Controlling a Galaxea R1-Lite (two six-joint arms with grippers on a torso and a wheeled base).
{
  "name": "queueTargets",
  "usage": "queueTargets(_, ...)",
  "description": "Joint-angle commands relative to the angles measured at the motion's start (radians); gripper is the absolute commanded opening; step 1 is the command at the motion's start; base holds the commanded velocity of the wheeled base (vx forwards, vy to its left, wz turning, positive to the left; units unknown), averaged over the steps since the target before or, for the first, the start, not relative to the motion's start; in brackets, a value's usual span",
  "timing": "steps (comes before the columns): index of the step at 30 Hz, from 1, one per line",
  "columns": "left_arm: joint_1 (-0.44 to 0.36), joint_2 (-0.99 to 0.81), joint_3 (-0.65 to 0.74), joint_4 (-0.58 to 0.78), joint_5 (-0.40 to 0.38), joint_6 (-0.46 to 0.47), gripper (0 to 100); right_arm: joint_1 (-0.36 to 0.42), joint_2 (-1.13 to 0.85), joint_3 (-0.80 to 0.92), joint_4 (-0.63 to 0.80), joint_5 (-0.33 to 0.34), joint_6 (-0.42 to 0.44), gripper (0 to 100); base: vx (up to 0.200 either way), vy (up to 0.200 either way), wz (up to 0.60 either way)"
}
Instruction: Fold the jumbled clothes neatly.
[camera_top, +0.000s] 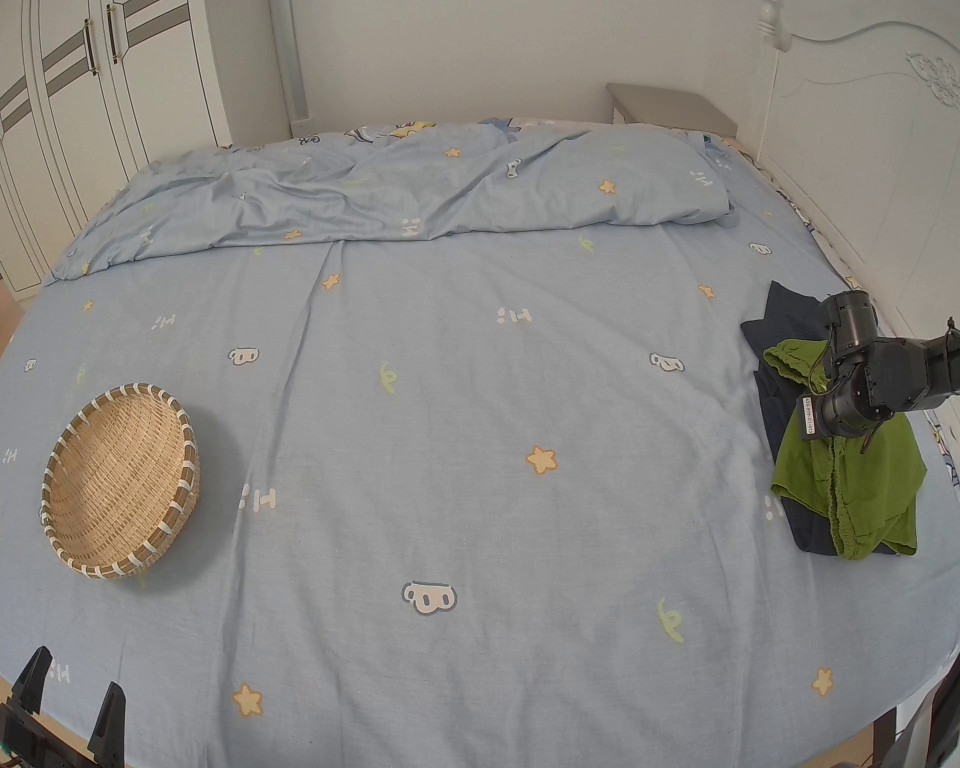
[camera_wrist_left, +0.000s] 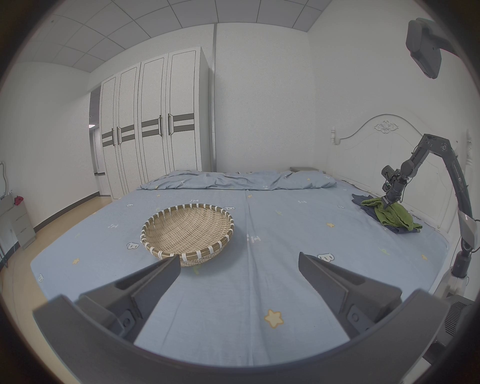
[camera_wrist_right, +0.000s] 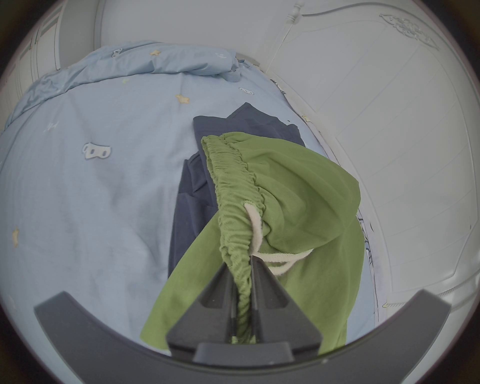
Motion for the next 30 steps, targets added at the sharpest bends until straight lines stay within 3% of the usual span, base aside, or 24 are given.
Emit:
queueTargets(1,0.000,-0.012,0.016,0.000,0.001,0.000,100,0.013,-0.096,-0.066,0.084,0.049,0.007,0,0.000,0.000,0.00)
queueTargets(5,-0.001,-0.012,0.016,0.000,0.000,0.000,100,0.046,-0.156,-0.161,0.230,0.103,0.083,0,0.000,0.000,0.00)
queueTargets(8,0.000,-0.012,0.016,0.000,0.000,0.000,100,0.076,-0.194,-0.330,0.460,0.316,0.224,0,0.000,0.000,0.00)
queueTargets(12,0.000,-0.012,0.016,0.000,0.000,0.000,100,0.121,-0.214,-0.473,0.625,0.450,0.343,0,0.000,0.000,0.00)
queueTargets(21,0.000,-0.012,0.016,0.000,0.001,0.000,100,0.299,-0.220,-0.511,0.633,0.462,0.453,0,0.000,0.000,0.00)
queueTargets(22,-0.001,-0.012,0.016,0.000,0.000,0.000,100,0.360,-0.220,-0.525,0.658,0.465,0.481,0,0.000,0.000,0.00)
queueTargets(30,0.000,-0.012,0.016,0.000,0.000,0.000,100,0.587,-0.205,-0.534,0.652,0.464,0.551,0,0.000,0.000,0.00)
